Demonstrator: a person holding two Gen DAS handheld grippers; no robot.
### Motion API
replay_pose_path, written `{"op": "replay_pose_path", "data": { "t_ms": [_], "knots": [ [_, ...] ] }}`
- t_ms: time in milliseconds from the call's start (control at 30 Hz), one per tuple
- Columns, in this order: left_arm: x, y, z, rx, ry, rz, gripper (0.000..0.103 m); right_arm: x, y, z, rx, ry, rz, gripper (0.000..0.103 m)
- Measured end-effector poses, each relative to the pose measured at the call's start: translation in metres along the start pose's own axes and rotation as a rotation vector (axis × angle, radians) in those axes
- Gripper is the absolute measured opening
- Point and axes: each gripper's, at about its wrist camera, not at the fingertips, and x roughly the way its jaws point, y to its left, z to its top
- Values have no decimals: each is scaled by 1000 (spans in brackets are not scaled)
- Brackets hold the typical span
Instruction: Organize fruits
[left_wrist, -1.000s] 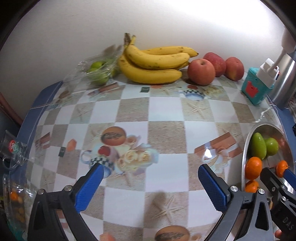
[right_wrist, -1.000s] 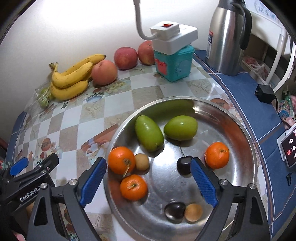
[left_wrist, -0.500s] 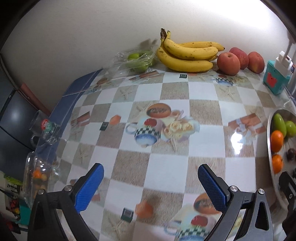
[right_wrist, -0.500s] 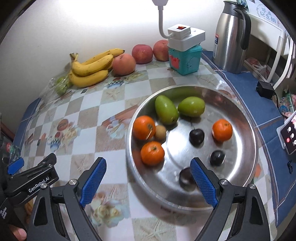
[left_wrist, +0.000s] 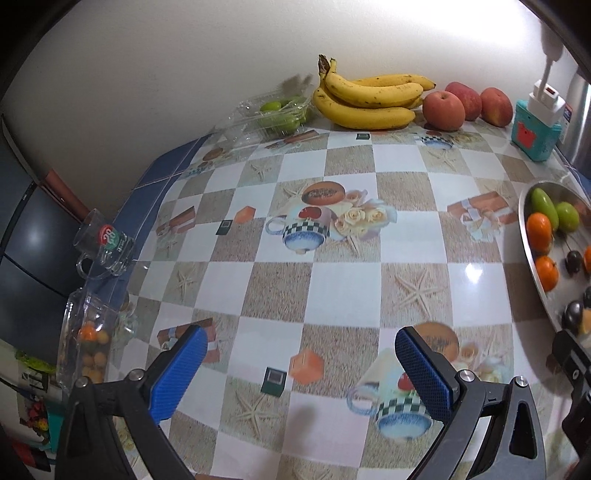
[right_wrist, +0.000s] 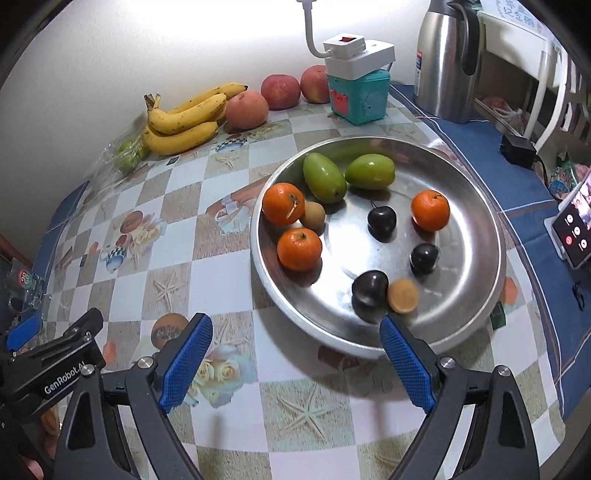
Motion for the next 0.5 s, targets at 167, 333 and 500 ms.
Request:
{"op": "replay_pose_path", "data": {
  "t_ms": [167,333,500],
  "knots": [
    [-5,2,-10,8,-4,-5,103,-3,1,-7,-11,4,-1,92],
    [-7,3,-14,10,-5,-14,103,-4,3,-13,-27,9,-4,92],
    [-6,3,-14,9,-3,-16,103,-5,1,-14,-20,6,-8,92]
  ]
}}
